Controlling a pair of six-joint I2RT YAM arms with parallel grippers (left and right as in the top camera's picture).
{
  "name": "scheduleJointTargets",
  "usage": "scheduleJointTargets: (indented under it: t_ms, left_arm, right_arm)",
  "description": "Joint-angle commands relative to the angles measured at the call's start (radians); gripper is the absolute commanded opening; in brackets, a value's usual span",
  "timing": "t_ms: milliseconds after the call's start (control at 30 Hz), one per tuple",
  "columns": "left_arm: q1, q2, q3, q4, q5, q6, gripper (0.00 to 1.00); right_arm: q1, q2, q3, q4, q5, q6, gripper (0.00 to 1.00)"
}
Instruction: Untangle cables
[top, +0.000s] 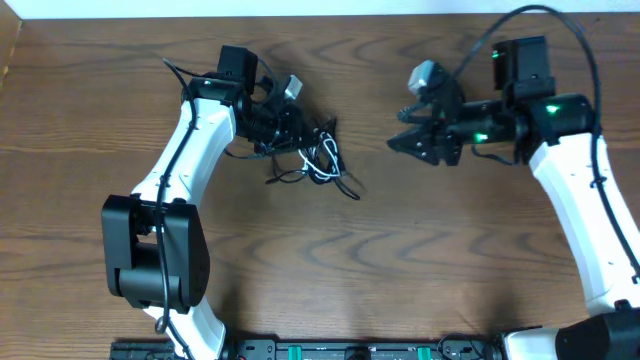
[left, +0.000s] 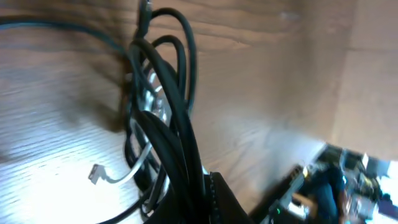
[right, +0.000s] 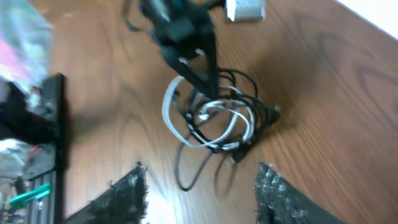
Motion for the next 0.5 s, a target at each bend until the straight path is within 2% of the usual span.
scheduleJointTargets:
  t_ms: [0, 100, 267, 433, 467]
  left_arm:
    - [0.003, 0.009, 0.006, -0.029, 0.251, 0.270, 0.08]
    - [0.003, 0.009, 0.006, -0.038, 0.338, 0.341, 0.08]
    - [0.003, 0.009, 0.006, -0.034, 0.356, 0.338, 0.08]
    - [0.003, 0.009, 0.006, -0.023, 0.394, 0.336, 0.08]
    - [0.003, 0.009, 0.006, -0.019, 0.394, 0.336, 0.08]
  right_arm:
    - [0.070, 0.018, 0.011, 0.006, 0.143, 0.016, 0.68]
    - [0.090, 0.073, 0.011, 0.047, 0.168, 0.184, 0.72]
    - [0.090, 0.216, 0.011, 0.140, 0.136, 0.674, 0.74]
    - [0.092, 0.350, 0.011, 0.271, -0.158, 0.794, 0.71]
    - [0.092, 0.380, 0.011, 0.320, -0.232, 0.855, 0.70]
